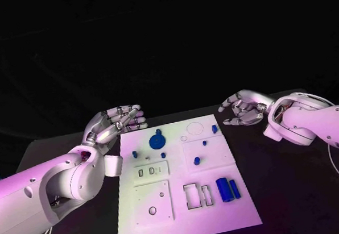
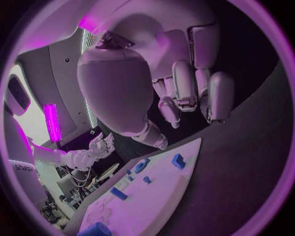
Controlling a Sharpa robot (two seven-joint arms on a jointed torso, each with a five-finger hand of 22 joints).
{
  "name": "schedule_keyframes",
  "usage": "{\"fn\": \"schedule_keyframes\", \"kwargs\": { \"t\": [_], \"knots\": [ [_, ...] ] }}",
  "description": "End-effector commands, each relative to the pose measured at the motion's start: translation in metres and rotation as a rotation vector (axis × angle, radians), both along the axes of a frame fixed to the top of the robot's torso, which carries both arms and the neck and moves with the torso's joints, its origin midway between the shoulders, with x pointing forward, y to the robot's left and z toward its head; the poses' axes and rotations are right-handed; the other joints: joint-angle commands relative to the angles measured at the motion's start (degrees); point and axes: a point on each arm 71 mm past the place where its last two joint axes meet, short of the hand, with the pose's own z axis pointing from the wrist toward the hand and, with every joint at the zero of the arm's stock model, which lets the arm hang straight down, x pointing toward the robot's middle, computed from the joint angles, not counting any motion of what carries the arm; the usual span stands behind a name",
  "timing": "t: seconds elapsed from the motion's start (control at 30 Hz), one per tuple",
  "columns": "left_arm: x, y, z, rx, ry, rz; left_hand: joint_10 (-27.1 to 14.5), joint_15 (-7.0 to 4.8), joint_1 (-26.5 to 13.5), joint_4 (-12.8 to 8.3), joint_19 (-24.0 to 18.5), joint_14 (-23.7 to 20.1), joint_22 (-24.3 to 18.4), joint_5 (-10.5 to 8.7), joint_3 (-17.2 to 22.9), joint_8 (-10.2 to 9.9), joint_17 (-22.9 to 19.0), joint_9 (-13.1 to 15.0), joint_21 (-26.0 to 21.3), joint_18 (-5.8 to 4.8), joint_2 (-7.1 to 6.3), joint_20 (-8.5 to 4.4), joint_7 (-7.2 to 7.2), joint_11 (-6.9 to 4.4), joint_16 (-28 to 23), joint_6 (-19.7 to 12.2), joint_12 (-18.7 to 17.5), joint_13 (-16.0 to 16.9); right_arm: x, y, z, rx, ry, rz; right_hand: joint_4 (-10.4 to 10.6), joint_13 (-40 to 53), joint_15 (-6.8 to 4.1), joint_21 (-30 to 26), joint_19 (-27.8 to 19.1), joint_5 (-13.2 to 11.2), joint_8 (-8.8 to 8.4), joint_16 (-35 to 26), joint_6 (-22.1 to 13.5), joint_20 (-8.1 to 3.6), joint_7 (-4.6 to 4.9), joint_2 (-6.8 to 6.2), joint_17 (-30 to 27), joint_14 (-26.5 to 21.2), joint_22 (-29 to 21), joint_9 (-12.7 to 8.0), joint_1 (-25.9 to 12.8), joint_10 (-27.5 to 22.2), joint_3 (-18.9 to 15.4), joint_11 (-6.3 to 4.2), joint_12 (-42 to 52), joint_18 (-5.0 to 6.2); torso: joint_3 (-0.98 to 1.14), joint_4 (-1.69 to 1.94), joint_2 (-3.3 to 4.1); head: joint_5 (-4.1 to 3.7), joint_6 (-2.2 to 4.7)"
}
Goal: Assemble the parts on the task board
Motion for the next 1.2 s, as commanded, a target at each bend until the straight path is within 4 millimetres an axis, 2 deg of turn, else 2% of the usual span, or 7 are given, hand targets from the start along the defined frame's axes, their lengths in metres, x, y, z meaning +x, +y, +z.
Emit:
{"fn": "schedule_keyframes", "kwargs": {
  "t": [0.03, 0.27, 0.4, 0.6, 0.77, 0.97, 1.2],
  "knots": [
    [-0.001, -0.001, 0.001, -0.014, -0.009, -0.021, 0.57, 0.03, 0.02, -0.18, 0.01, -0.50, -0.09, 0.11, 0.25, -0.14, 0.10, -0.01, -0.37, 0.21, -0.10, 0.09, 2.16, 0.03, -0.36, -0.01, -0.32, 0.00, 0.001, 0.004, -0.005, -0.019, -0.026, 0.016, -0.41, -0.02, 0.55, -0.36, 0.06, 0.24, -0.38, -0.11, -0.52, 0.54, 0.12, 0.04, 9.94, 4.72, 0.06, -0.12, 0.77, 0.01, -0.09, 0.37, -0.33, -0.39, -0.11, 0.10, 0.06, 0.05, -0.26],
    [-0.001, 0.000, 0.001, -0.013, -0.009, -0.019, 0.57, 0.03, 0.02, -0.18, 0.01, -0.50, -0.09, 0.11, 0.25, -0.14, 0.10, -0.01, -0.37, 0.21, -0.10, 0.09, 2.16, 0.03, -0.36, -0.01, -0.32, 0.00, 0.002, 0.010, -0.017, -0.042, -0.007, 0.015, -0.69, 0.12, 0.54, -0.34, 0.10, 0.25, -0.50, -0.09, -0.88, 0.58, 0.03, 0.05, 10.02, 4.74, 0.12, -0.21, 1.02, 0.13, 0.02, 0.32, -0.22, -0.39, -0.06, 0.22, 0.21, 0.14, -0.71],
    [-0.001, 0.000, 0.001, -0.013, -0.009, -0.018, 0.57, 0.03, 0.02, -0.18, 0.01, -0.50, -0.09, 0.11, 0.25, -0.14, 0.10, -0.01, -0.37, 0.21, -0.10, 0.09, 2.16, 0.03, -0.36, -0.01, -0.32, 0.00, 0.003, 0.012, -0.023, -0.050, -0.001, 0.014, -0.89, 0.11, 0.51, -0.32, 0.13, 0.26, -0.42, -0.08, -0.81, 0.58, -0.04, 0.14, 10.05, 4.74, 0.17, -0.21, 1.23, 0.12, 0.17, 0.26, -0.22, -0.38, 0.00, 0.06, 0.16, 0.26, -0.94],
    [-0.002, 0.000, 0.002, -0.013, -0.010, -0.018, 0.57, 0.03, 0.02, -0.18, 0.01, -0.50, -0.09, 0.11, 0.25, -0.14, 0.10, -0.01, -0.37, 0.21, -0.10, 0.09, 2.16, 0.03, -0.36, -0.01, -0.32, 0.00, 0.004, 0.014, -0.025, -0.059, -0.001, 0.010, -1.24, 0.34, 0.43, -0.17, 0.26, 0.33, -0.12, -0.03, -0.38, 0.54, -0.10, 0.52, 10.17, 4.77, 0.38, -0.16, 1.57, 0.37, 0.61, 0.18, -0.04, -0.41, -0.06, 0.15, 0.18, 0.30, -1.18],
    [-0.002, 0.000, 0.002, -0.013, -0.009, -0.019, 0.57, 0.03, 0.02, -0.18, 0.01, -0.50, -0.09, 0.11, 0.25, -0.14, 0.10, -0.01, -0.37, 0.21, -0.10, 0.09, 2.16, 0.03, -0.36, -0.01, -0.32, 0.00, 0.005, 0.016, -0.027, -0.064, 0.001, 0.005, -1.46, 0.54, 0.42, 0.11, 0.49, 0.23, 0.35, 0.02, 0.38, 0.52, -0.03, 0.85, 10.34, 4.82, 0.76, -0.08, 1.62, 0.66, 1.03, 0.20, 0.14, -0.50, 0.00, 0.21, 0.16, 0.42, -1.45],
    [-0.002, 0.000, 0.002, -0.013, -0.009, -0.019, 0.57, 0.03, 0.02, -0.18, 0.01, -0.50, -0.09, 0.11, 0.25, -0.14, 0.10, -0.01, -0.37, 0.21, -0.10, 0.09, 2.16, 0.03, -0.36, -0.01, -0.32, 0.00, 0.007, 0.018, -0.029, -0.074, 0.003, -0.002, -1.84, 0.79, 0.47, 0.23, 0.60, -0.02, 0.85, 0.08, 1.32, 0.53, 0.09, 1.22, 10.50, 4.86, 0.96, -0.02, 1.79, 0.99, 1.65, 0.27, 0.36, -0.53, 0.07, 0.18, 0.17, 0.58, -1.69],
    [-0.002, 0.001, 0.002, -0.013, -0.009, -0.018, 0.67, 0.03, 0.05, -0.35, -0.02, -0.56, -0.13, 0.11, 0.38, -0.16, 0.18, 0.00, -0.40, 0.22, -0.10, 0.10, 2.16, 0.02, -0.42, 0.02, -0.47, 0.01, 0.009, 0.022, -0.034, -0.086, 0.015, -0.001, -1.98, 0.99, 0.49, 0.35, 0.70, -0.20, 1.22, 0.11, 2.06, 0.55, 0.11, 1.34, 10.59, 4.88, 1.15, 0.01, 1.63, 1.24, 1.98, 0.29, 0.53, -0.56, 0.03, 0.10, 0.13, 0.66, -1.93]
  ]
}}
